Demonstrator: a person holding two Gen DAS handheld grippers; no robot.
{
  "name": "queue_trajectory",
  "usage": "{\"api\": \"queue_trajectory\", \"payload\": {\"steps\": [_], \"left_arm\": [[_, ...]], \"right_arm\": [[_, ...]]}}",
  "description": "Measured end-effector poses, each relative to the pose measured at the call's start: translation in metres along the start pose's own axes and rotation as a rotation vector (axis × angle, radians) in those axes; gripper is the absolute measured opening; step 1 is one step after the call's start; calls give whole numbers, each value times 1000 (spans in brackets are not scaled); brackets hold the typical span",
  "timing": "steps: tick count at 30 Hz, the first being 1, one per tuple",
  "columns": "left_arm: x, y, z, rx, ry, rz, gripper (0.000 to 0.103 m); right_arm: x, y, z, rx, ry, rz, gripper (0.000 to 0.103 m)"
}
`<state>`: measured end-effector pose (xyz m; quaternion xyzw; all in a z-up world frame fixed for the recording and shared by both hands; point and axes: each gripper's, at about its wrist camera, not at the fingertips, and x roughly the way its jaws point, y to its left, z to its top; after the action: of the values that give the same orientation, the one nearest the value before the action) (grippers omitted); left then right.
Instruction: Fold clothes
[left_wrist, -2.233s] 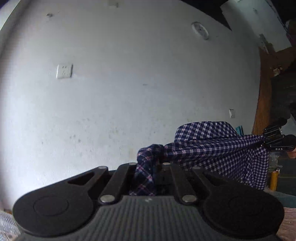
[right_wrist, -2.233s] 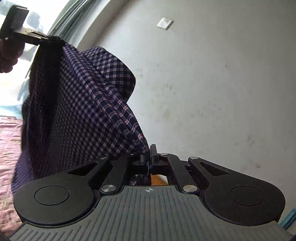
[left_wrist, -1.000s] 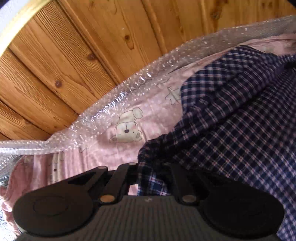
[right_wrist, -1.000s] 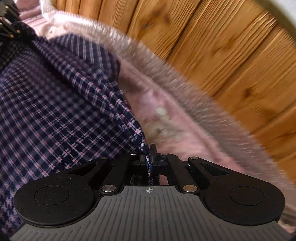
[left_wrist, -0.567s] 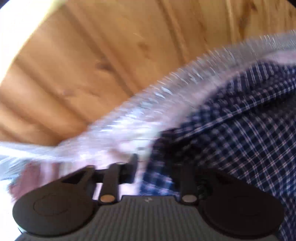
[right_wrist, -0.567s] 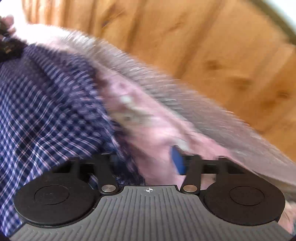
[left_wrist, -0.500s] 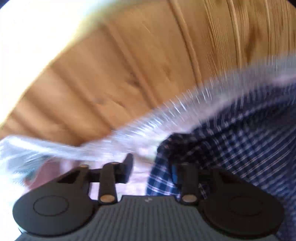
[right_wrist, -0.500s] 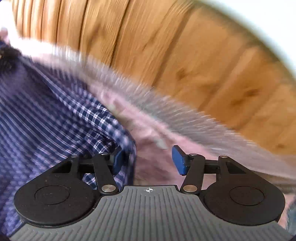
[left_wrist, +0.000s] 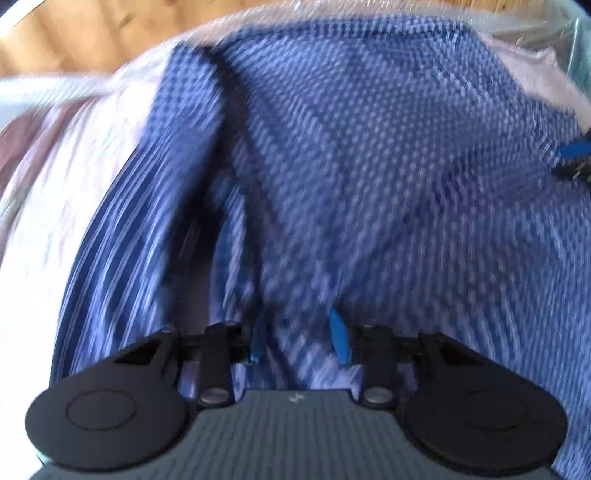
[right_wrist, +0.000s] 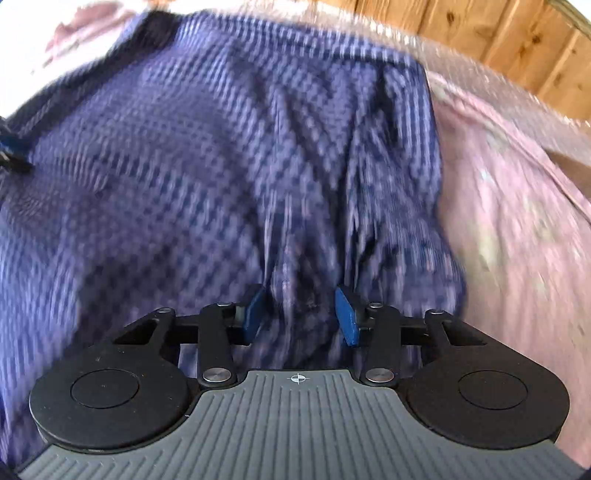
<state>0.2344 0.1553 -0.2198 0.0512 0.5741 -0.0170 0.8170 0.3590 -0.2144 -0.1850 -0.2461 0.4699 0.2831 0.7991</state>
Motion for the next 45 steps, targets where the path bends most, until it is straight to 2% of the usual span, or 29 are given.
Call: {"api": "queue_trajectory", "payload": {"steps": [3, 5, 7, 10, 11, 13, 15, 16, 17, 18, 19, 20, 22, 24, 26, 28, 30, 31, 32, 36, 38, 41, 42, 43, 44, 45], "left_arm": [[-26, 3, -52, -17, 10, 42, 38], [-49, 2, -90, -52, -25, 51, 39], [-75, 6, -135, -161, -78, 9, 42], [-100, 6, -198, -336, -108, -54, 44], [-104, 8, -217, -395, -103, -72, 44], [-110, 8, -252, -499, -76, -107, 43], [-121, 7, -274, -570, -61, -127, 43], [-127, 6, -281, -589, -60, -133, 43], [-135, 4, -283, -590, -72, -122, 43], [-143, 1, -284, -587, -87, -107, 43], [-151, -2, -285, -584, -101, -92, 43], [-160, -5, -285, -581, -116, -77, 44], [-175, -8, -285, -592, -144, -48, 44], [-174, -13, -276, -639, -157, -59, 44], [-171, -18, -266, -687, -167, -74, 46], [-169, -31, -252, -688, -159, -66, 46], [-165, -47, -238, -677, -148, -61, 46], [-163, -55, -230, -672, -143, -59, 46], [-162, -64, -224, -665, -139, -57, 46], [-151, -97, -204, -625, -104, -48, 46], [-148, -111, -198, -595, -82, -51, 46], [-142, -125, -188, -543, -60, -51, 46], [-141, -129, -184, -529, -54, -51, 46], [-139, -132, -181, -514, -48, -51, 46], [-139, -134, -178, -505, -52, -52, 46], [-140, -135, -175, -497, -59, -53, 46]], "right_arm": [[-41, 1, -28, 140, -22, -95, 55], [-78, 9, -58, 276, -68, -111, 77], [-109, 31, -101, 387, -75, -70, 87], [-152, 64, -166, 539, -77, -4, 93], [-154, 75, -183, 546, -60, 12, 93], [-150, 98, -208, 529, -46, -17, 93], [-146, 118, -231, 511, -39, -43, 87], [-147, 121, -236, 494, -52, -48, 77], [-147, 123, -241, 483, -65, -51, 63], [-147, 121, -243, 482, -79, -50, 58], [-147, 117, -245, 486, -95, -44, 40], [-150, 110, -245, 508, -115, -24, 34], [-158, 89, -243, 555, -152, 32, 33], [-166, 69, -242, 580, -178, 73, 38], [-169, 54, -241, 540, -164, 40, 45], [-167, 42, -243, 472, -159, -4, 45], [-159, 34, -247, 439, -152, 24, 46], [-161, 32, -249, 423, -171, 61, 50], [-162, 32, -250, 400, -192, 86, 59], [-171, 43, -244, 249, -297, 73, 69], [-177, 49, -240, 167, -335, 47, 81], [-189, 65, -236, 2, -402, 4, 77], [-190, 71, -234, -60, -423, 7, 73], [-192, 78, -233, -120, -436, 15, 58], [-192, 83, -230, -176, -436, 22, 52], [-193, 91, -230, -230, -437, 8, 52]]}}
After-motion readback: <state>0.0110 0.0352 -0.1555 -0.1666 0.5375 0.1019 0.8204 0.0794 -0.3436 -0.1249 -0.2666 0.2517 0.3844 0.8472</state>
